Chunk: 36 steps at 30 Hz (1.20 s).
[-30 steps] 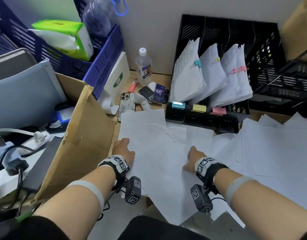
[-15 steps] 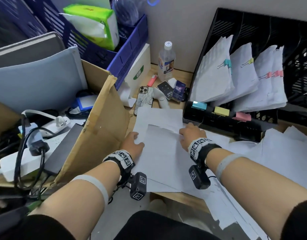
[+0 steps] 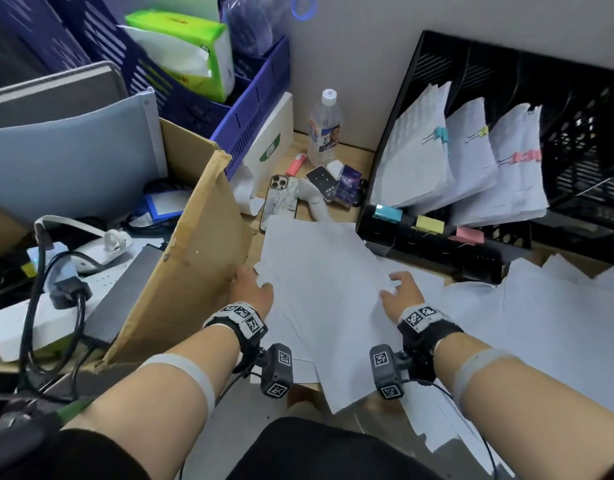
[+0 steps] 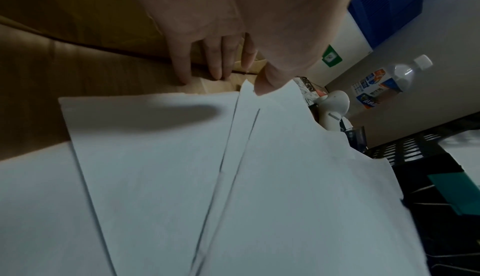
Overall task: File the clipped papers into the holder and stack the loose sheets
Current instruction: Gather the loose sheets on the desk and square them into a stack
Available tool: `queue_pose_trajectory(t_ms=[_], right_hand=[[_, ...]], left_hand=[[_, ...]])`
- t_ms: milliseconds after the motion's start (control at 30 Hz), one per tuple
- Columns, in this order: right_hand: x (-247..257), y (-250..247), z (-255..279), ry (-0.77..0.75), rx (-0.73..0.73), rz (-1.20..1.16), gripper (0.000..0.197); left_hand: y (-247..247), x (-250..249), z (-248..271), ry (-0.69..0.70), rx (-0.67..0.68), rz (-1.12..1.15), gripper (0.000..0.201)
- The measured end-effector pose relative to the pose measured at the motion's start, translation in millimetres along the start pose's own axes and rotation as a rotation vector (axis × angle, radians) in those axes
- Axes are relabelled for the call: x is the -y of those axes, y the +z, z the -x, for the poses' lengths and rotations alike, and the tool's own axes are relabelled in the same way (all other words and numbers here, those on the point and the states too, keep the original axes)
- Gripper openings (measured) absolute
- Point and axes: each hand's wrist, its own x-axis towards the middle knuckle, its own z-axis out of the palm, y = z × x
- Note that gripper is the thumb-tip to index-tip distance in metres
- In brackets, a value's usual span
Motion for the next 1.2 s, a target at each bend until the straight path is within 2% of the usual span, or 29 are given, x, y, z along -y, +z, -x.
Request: queue_pose_trajectory(t_ms=[100, 167, 200, 300, 333, 433, 500, 600, 733, 833, 933, 1067, 1200], right_hand=[[1, 14, 4, 0.091, 0.04, 0.042, 0.005], [6, 30, 7, 0.108, 0.056, 0.029, 0.015], [10, 36, 11, 0.101, 0.086, -0.003, 0.006], [22, 47, 19, 0.084, 0.178, -0.047, 0.05], [27, 48, 21, 0.079, 0.208, -0.038, 0.05], [36, 44, 25, 0.031, 0.255, 0.057, 0.011], [35, 42, 27, 0.026, 0.237, 0.048, 0.004], [32, 38, 30, -0.074, 0.176, 0.1, 0.018], [45, 11, 30, -0.233, 0.163, 0.213, 0.035], [50, -21, 11, -0.244, 0.153, 0.477, 0.026], [50, -41, -5, -0.169, 0.145, 0.646, 0.021], [47, -28, -30, -0.245, 0.147, 0.943, 0.045], [40, -4, -41, -0.292, 0.174, 0.984, 0.053]], left_hand=[[0, 2, 3, -0.016, 0.036, -0.005, 0.051], [-1, 6, 5, -0.011, 0.089, -0.006, 0.054], [-1, 8, 4, -0.009, 0.112, -0.001, 0.055], [-5, 14, 7, -0.024, 0.155, 0.017, 0.055], [-5, 16, 8, -0.027, 0.165, 0.036, 0.056], [-8, 18, 12, -0.05, 0.182, 0.064, 0.055], [-9, 19, 12, -0.067, 0.194, 0.044, 0.052], [-11, 22, 11, -0.052, 0.225, -0.018, 0.044], [-15, 26, 9, -0.057, 0.195, -0.072, 0.038], [-18, 28, 10, -0.076, 0.186, -0.079, 0.038], [-19, 31, 12, -0.071, 0.193, -0.099, 0.038], [-19, 33, 15, -0.053, 0.231, -0.167, 0.04], [-15, 34, 18, -0.056, 0.245, -0.136, 0.05]])
